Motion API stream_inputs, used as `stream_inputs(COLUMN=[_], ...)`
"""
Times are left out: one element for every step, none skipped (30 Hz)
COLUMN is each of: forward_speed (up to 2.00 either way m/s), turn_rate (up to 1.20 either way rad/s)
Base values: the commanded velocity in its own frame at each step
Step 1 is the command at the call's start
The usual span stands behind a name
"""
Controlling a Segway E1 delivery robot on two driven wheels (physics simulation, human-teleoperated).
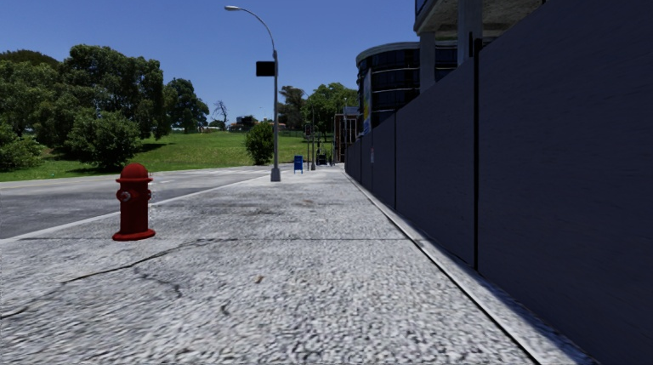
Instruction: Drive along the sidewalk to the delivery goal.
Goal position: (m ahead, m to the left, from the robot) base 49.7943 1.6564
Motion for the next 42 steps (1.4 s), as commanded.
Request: stream_inputs(forward_speed=[2.0, 2.0, 2.0, 2.0, 2.0, 2.0, 2.0, 2.0, 2.0, 2.0, 2.0, 2.0, 2.0, 2.0, 2.0, 2.0, 2.0, 2.0, 2.0, 2.0, 2.0, 2.0, 2.0, 2.0, 2.0, 2.0, 2.0, 2.0, 2.0, 2.0, 2.0, 2.0, 2.0, 2.0, 2.0, 2.0, 2.0, 2.0, 2.0, 2.0, 2.0, 2.0], turn_rate=[0.0, 0.0, 0.0, 0.0, 0.0, 0.0, 0.0, 0.0, 0.0, 0.0, 0.0, 0.0, 0.0, 0.0, 0.0, 0.0, 0.0, 0.0, 0.0, 0.0, 0.0, 0.0, 0.0, 0.0, 0.0, 0.0, 0.0, 0.0, 0.0, 0.0, 0.0, 0.0, 0.0, 0.0, 0.0, 0.0, 0.0, 0.0, 0.0, 0.0, 0.0, 0.0])
